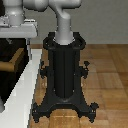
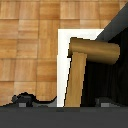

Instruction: Open the door by pressing down and pulling on the handle.

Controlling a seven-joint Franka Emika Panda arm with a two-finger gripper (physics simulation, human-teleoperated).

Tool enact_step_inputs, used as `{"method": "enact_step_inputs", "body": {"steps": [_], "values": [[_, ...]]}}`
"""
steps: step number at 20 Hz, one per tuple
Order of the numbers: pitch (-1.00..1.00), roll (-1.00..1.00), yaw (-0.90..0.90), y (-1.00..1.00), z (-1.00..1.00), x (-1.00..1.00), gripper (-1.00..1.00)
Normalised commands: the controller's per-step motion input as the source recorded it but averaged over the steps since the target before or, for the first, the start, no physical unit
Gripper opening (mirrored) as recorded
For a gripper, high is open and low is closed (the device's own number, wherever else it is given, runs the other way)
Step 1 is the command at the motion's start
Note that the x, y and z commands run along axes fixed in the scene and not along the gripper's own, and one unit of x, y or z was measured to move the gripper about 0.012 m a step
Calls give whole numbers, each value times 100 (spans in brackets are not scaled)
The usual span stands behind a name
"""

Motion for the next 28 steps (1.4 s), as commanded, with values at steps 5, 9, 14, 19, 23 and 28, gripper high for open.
{"method": "enact_step_inputs", "body": {"steps": [5, 9, 14, 19, 23, 28], "values": [[0, 0, 0, 0, 0, 0, 100], [0, 0, 0, 0, 0, 0, 100], [0, 0, 0, -40, -40, 0, 100], [0, 0, 0, -40, -80, 0, 100], [0, 0, 0, -75, -50, 0, 100], [0, 0, 0, 0, 0, 0, -100]]}}
